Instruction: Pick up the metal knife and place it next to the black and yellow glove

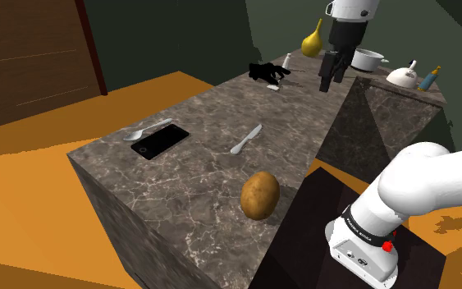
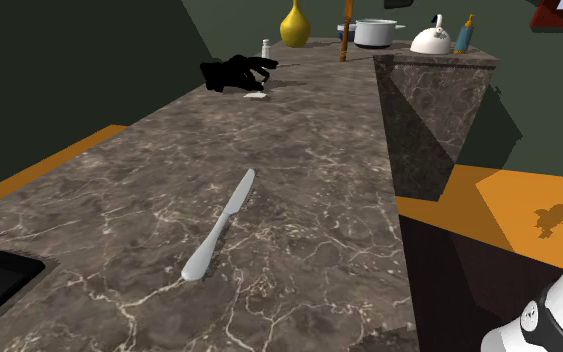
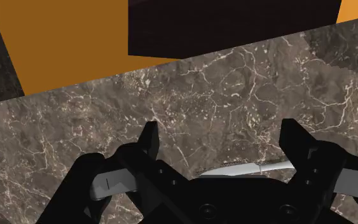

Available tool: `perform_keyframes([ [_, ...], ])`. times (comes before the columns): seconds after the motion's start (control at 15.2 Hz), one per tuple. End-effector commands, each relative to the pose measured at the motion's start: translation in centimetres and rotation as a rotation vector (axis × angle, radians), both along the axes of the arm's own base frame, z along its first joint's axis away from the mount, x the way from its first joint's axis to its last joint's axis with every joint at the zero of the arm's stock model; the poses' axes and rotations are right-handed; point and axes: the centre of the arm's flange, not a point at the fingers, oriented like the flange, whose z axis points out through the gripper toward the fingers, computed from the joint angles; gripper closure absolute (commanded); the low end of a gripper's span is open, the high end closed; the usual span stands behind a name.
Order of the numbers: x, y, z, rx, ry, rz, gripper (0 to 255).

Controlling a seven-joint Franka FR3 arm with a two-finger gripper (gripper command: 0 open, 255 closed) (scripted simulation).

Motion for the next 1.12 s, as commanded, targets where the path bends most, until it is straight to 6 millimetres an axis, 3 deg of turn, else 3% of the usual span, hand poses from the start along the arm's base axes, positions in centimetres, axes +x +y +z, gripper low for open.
perform_keyframes([
  [0.0, 0.0, 0.0, 0.0, 0.0, 0.0, 0.0, 0],
  [0.53, 2.8, 4.2, -8.1, 0.04, -0.079, -0.496, 0],
  [1.06, 7.9, 6.6, -15.7, 0.08, -0.157, -0.992, 0],
])
